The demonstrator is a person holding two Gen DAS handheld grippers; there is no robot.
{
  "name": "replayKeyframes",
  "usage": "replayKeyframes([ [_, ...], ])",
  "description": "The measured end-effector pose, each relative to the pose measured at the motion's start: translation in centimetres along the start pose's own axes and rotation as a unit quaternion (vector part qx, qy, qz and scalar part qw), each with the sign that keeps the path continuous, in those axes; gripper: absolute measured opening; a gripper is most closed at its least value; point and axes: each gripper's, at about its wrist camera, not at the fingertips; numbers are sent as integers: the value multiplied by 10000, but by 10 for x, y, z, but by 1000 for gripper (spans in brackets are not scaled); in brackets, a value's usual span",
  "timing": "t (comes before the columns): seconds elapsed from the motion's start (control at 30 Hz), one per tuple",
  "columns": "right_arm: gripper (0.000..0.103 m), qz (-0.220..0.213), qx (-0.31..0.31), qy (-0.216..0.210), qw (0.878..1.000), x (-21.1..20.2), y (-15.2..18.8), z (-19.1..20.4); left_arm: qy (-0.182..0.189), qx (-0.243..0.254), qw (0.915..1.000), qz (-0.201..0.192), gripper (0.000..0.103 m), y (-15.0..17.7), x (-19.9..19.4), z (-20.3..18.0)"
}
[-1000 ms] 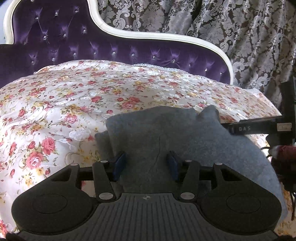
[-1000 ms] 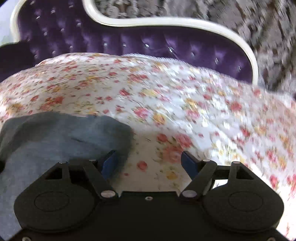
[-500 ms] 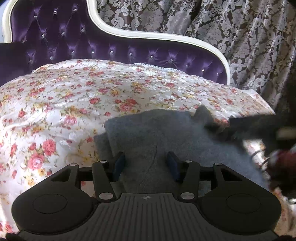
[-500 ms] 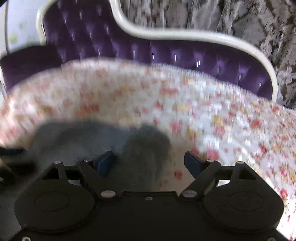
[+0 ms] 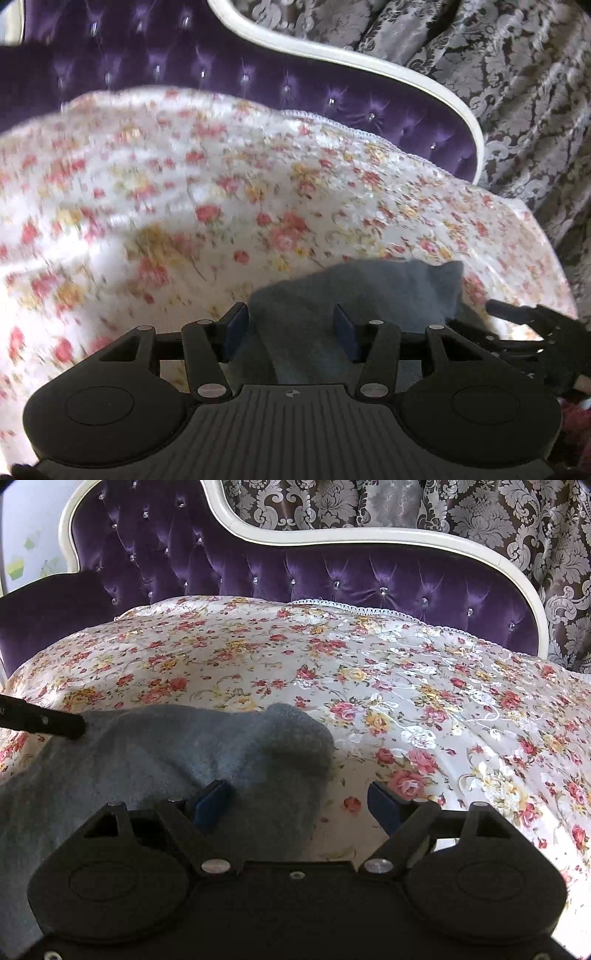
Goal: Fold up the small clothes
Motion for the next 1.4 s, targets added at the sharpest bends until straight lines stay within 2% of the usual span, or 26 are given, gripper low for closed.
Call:
replayKeyframes([
  [0.07,84,-22,6,-4,10000,0,1,0,133,-80,9999,10,49,2,0,2],
  [0.1,84,-34,5,-7,10000,0,1,0,171,-71,9998,21,39,3,1,0],
  [0.13,84,-40,12,-14,10000,1,1,0,217,-10,9998,39,7,3,3,-2],
  [0.23,84,-65,31,-33,10000,0,0,0,253,-214,9992,-203,4,6,4,2],
  [0.33,85,-172,4,-50,9998,-8,-1,0,46,-574,9963,-632,4,16,-12,12],
  [0.47,89,-84,-31,-9,10000,-1,-3,2,-148,-455,9982,-348,4,25,-2,18],
  [0.57,89,46,206,-131,9997,8,-4,-2,-159,-402,9985,-349,5,29,1,17],
  [0.67,89,-63,267,-157,9995,-2,-4,-5,-149,-281,9985,-450,14,29,-9,14],
  [0.73,89,-261,284,-125,9992,-16,-2,-6,-227,-272,9976,-594,37,30,-21,12],
  [0.9,94,-667,371,-301,9966,-60,12,-4,-537,74,9907,-1246,67,48,-63,-7],
  [0.97,95,-727,345,-300,9963,-73,23,1,-567,256,9896,-1300,69,59,-74,-18],
  [1.13,102,-762,277,-242,9964,-99,48,13,-626,499,9906,-1108,74,84,-87,-41],
  [1.3,102,-893,188,17,9958,-128,70,28,-1197,867,9838,-1018,77,111,-96,-70],
  [1.4,102,-967,315,-23,9948,-146,83,33,-1118,719,9857,-1032,77,125,-106,-78],
])
Point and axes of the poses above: each gripper's, at about its wrist camera, not at the fingertips, and x roughly the way its jaws point, z to its left, y to its underside, and after that the axes turned 11 degrees about z, right-handed
